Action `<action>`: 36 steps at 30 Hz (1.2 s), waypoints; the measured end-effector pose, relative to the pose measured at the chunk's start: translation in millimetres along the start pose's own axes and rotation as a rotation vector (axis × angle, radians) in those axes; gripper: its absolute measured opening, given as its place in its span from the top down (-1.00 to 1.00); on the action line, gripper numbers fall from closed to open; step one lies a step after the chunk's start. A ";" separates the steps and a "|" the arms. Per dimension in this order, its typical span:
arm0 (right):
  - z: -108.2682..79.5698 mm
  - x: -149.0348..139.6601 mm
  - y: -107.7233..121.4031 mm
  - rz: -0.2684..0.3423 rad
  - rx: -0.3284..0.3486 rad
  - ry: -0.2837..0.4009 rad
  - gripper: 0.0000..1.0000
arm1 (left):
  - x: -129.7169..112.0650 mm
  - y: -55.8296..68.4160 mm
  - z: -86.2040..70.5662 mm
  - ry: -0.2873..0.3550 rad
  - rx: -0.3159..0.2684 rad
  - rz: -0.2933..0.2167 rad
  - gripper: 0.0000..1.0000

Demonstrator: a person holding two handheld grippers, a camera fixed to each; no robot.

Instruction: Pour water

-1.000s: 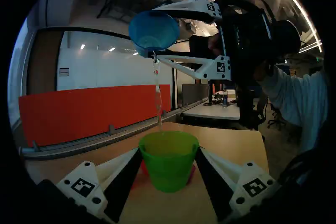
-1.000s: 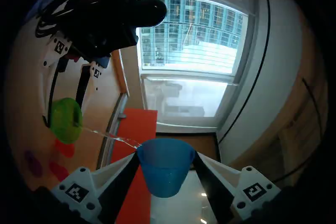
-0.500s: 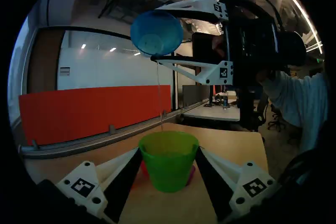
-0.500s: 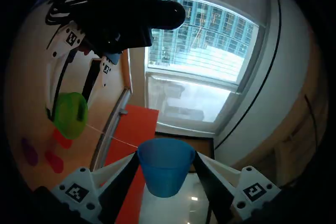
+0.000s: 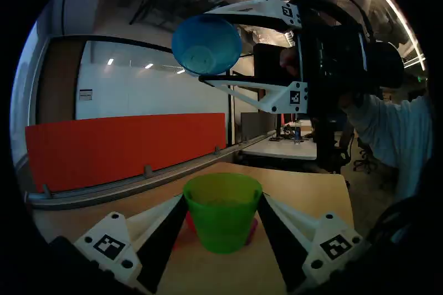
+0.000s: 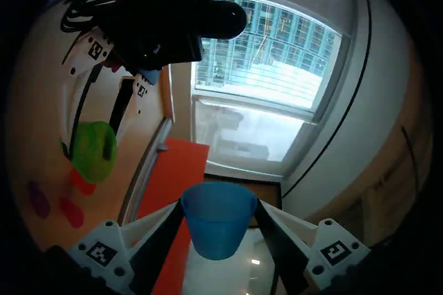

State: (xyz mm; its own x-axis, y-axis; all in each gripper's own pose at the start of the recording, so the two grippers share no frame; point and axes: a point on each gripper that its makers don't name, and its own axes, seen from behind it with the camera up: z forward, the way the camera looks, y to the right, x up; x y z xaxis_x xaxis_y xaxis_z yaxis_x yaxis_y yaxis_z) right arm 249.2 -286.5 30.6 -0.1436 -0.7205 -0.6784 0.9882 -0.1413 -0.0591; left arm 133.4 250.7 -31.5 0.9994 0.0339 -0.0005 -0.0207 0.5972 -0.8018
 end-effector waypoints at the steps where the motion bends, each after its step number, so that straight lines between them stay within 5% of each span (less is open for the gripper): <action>1: 0.0 0.1 0.2 0.002 0.000 0.001 -0.85 | 0.0 -0.1 -0.1 0.000 0.001 0.000 -0.72; 14: 0.6 -6.8 2.4 0.038 -0.007 0.003 -0.85 | -0.5 -0.4 -0.7 0.001 0.001 0.002 -0.72; 20: -0.2 -14.2 6.9 0.144 -0.011 0.005 -0.85 | 0.1 -1.0 -1.1 0.002 0.002 0.003 -0.72; 36: -10.7 -19.3 7.0 0.784 0.003 0.020 -0.84 | 2.7 -2.4 -2.5 0.004 0.007 0.007 -0.72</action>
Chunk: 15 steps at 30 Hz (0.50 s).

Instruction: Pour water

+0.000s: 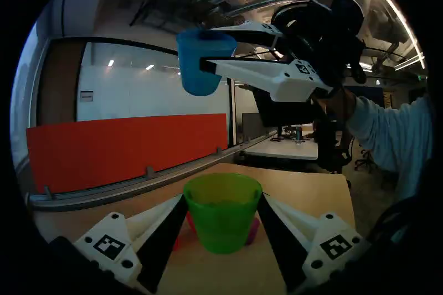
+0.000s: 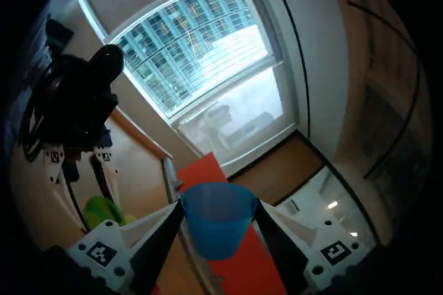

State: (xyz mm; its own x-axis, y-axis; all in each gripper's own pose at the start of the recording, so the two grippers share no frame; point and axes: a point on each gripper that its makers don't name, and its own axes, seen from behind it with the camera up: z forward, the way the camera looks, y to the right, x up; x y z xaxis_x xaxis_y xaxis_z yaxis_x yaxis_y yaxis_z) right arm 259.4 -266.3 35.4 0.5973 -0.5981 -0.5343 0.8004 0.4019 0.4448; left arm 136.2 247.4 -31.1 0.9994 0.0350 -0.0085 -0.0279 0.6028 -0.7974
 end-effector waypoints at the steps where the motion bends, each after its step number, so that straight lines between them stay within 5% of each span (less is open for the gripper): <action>1: -0.5 -0.1 -1.3 0.039 0.002 0.001 -0.84 | 0.3 0.1 0.0 0.000 0.000 0.000 -0.72; 15: -4.3 16.9 -10.7 0.628 0.069 0.047 -0.84 | 2.0 -1.3 -0.8 -0.001 0.009 0.004 -0.72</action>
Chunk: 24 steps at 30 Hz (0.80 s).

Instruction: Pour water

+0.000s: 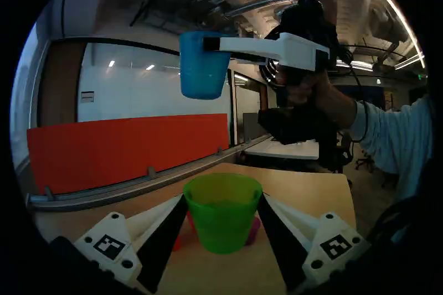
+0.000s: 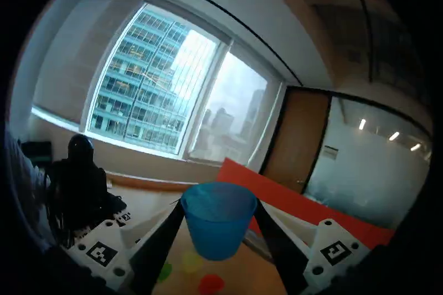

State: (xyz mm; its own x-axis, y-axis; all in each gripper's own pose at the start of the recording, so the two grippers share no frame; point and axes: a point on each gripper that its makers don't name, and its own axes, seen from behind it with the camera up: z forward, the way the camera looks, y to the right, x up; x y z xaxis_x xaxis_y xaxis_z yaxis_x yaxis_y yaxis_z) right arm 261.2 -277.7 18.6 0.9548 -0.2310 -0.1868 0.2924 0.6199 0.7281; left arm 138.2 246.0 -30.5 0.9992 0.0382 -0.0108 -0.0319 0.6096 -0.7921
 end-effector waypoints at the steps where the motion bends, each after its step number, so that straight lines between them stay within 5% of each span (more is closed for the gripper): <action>1: 0.3 -0.4 -0.9 0.031 0.004 -0.002 -0.84 | 0.4 -0.3 -0.2 0.000 0.001 0.001 -0.72; 9: -1.5 0.4 -4.4 0.213 0.030 0.004 -0.84 | 0.6 -3.4 -2.1 0.000 0.010 -0.001 -0.72; 24: -14.7 -14.2 -12.5 0.249 0.037 -0.011 -0.84 | -2.9 -22.0 -15.8 -0.013 0.059 0.000 -0.72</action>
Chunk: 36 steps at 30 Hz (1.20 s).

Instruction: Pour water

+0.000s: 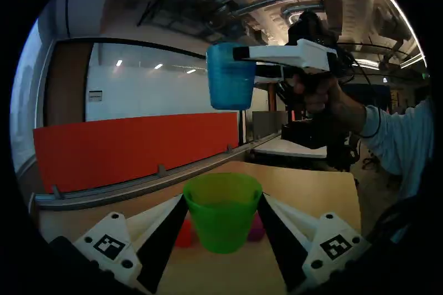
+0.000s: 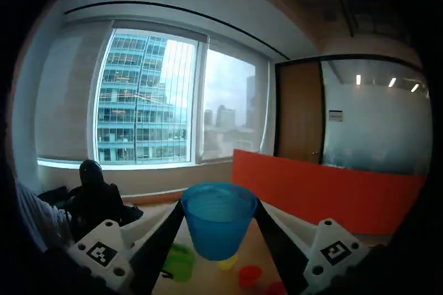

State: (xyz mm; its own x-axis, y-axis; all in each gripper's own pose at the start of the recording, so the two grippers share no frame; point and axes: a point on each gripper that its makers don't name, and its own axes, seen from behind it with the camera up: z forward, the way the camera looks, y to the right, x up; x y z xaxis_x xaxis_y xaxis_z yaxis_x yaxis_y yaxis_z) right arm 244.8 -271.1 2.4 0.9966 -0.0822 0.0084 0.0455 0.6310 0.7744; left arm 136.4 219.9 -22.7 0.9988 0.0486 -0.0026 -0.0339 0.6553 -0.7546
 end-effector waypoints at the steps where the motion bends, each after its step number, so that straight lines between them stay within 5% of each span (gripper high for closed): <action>1: -1.3 -1.9 0.5 0.000 -0.001 -0.001 -0.84 | -0.4 -2.0 -1.5 -0.002 0.004 0.000 -0.72; 18: -26.9 -31.6 14.5 0.009 -0.019 -0.028 -0.84 | -6.9 -36.4 -33.8 -0.031 0.082 0.001 -0.72; 36: -25.4 -71.4 -0.3 -0.019 0.018 -0.073 -0.86 | -16.7 -39.7 -44.1 -0.068 0.081 -0.001 -0.72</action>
State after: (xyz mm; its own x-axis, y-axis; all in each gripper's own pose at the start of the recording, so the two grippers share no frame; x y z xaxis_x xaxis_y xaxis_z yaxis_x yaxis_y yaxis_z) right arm 175.4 -245.9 -14.5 0.9879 -0.1498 0.0393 0.0620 0.6147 0.7863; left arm 122.6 159.9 -21.6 0.9942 0.0977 0.0446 -0.0388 0.7140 -0.6991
